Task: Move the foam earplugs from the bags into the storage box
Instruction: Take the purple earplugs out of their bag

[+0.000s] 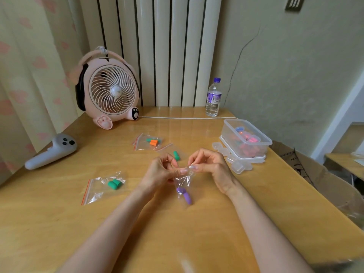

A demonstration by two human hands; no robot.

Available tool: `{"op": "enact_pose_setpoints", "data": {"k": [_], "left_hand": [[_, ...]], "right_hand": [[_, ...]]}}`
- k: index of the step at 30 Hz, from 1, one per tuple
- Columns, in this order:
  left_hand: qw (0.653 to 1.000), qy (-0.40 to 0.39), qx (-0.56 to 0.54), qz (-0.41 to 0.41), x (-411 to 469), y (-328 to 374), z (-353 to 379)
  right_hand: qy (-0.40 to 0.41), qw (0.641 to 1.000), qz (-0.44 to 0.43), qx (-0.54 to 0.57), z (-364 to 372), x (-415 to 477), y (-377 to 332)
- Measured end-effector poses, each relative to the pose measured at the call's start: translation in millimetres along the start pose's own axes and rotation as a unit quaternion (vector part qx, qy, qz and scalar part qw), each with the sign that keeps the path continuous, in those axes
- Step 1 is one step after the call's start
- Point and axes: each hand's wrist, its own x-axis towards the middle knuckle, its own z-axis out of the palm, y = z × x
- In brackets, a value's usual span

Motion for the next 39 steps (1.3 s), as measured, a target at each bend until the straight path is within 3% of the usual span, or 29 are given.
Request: {"op": "enact_pose_setpoints", "data": {"k": [7,20,31,34,39], "left_hand": [[0.993,-0.057,0.041,0.096,-2,2,1],[0.986,-0.074,0.103,0.106,-2,1,-1],[0.994,0.009,0.026,0.11,3,0,-5],[0.995,0.043,0.011,0.093,6,-2,-9],[0.994,0.099,0.024,0.031,9,-7,-10]], "right_hand": [[0.007,0.999,0.04,0.001,-1,0,1],[0.016,0.997,0.073,-0.037,1,3,6],[0.042,0.993,0.046,-0.102,-2,6,12],[0.043,0.989,0.093,-0.106,-3,6,15],[0.082,0.987,0.091,-0.104,-9,4,11]]}}
